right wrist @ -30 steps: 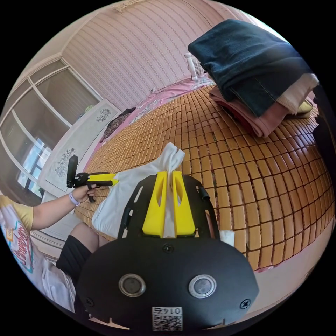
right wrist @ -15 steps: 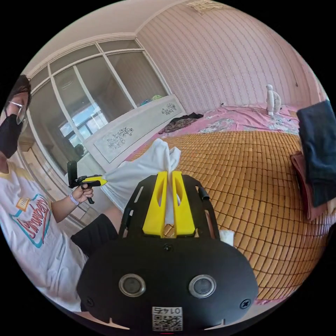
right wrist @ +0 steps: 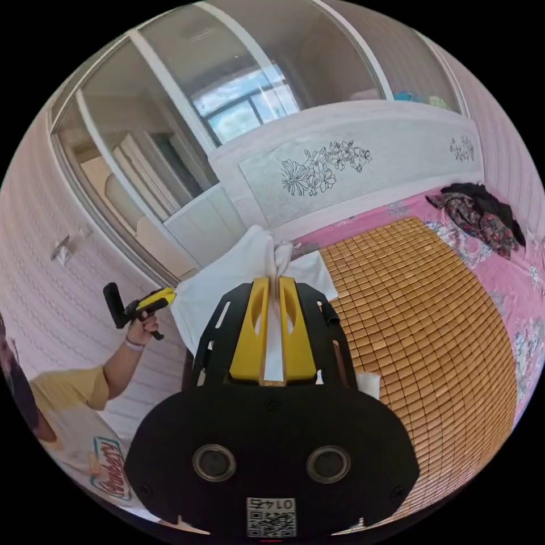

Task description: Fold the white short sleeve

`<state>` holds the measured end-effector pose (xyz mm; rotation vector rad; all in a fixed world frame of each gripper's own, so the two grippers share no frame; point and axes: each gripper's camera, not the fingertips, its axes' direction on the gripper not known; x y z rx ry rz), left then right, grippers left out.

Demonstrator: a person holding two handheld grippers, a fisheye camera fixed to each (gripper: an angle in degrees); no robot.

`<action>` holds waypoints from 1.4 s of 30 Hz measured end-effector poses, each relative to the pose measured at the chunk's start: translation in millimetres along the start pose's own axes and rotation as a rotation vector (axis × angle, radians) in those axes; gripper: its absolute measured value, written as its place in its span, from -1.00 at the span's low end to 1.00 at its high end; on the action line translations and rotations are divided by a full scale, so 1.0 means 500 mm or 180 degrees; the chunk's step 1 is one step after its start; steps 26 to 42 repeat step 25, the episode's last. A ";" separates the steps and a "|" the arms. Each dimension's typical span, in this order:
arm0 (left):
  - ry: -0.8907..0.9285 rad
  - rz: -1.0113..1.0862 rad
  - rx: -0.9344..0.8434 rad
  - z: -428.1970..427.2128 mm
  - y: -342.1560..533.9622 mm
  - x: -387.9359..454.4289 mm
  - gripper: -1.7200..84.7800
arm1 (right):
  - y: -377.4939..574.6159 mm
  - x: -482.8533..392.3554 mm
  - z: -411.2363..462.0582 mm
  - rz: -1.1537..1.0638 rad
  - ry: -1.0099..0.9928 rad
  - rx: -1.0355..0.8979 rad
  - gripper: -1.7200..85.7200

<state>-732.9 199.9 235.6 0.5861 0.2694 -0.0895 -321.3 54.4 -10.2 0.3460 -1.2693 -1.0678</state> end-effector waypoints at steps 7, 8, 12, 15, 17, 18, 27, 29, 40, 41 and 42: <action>-0.0285 -0.0693 -0.0535 0.162 0.167 -0.151 -0.77 | 0.037 0.102 0.272 0.0459 0.0338 -0.0564 -0.72; -0.0224 -0.0547 -0.0569 0.159 0.224 -0.124 -0.78 | 0.118 0.106 0.268 0.0317 0.0551 -0.0681 -0.73; 0.0166 -0.0021 -0.0665 0.096 0.431 0.034 -0.84 | 0.437 0.091 0.142 0.0286 0.1134 -0.0693 -0.78; 0.0501 0.0384 -0.0509 0.018 0.536 0.171 -0.95 | 0.700 0.019 -0.030 0.0697 0.1849 -0.0756 -0.80; 0.0872 0.0786 -0.0444 -0.018 0.571 0.264 -0.97 | 0.869 -0.078 -0.183 0.1270 0.2608 -0.0604 -0.84; 0.1145 0.1085 -0.0434 -0.032 0.586 0.330 -0.98 | 0.904 -0.103 -0.220 0.1432 0.2784 -0.0540 -0.85; 0.2558 0.2335 -0.0031 -0.098 0.649 0.735 -0.98 | 1.205 -0.362 -0.547 0.2896 0.4358 0.0583 -0.96; 0.2558 0.2335 -0.0031 -0.098 0.649 0.735 -0.98 | 1.205 -0.362 -0.547 0.2896 0.4358 0.0583 -0.96; 0.2558 0.2335 -0.0031 -0.098 0.649 0.735 -0.98 | 1.205 -0.362 -0.547 0.2896 0.4358 0.0583 -0.96; 0.2558 0.2335 -0.0031 -0.098 0.649 0.735 -0.98 | 1.205 -0.362 -0.547 0.2896 0.4358 0.0583 -0.96; 0.2558 0.2335 -0.0031 -0.098 0.649 0.735 -0.98 | 1.205 -0.362 -0.547 0.2896 0.4358 0.0583 -0.96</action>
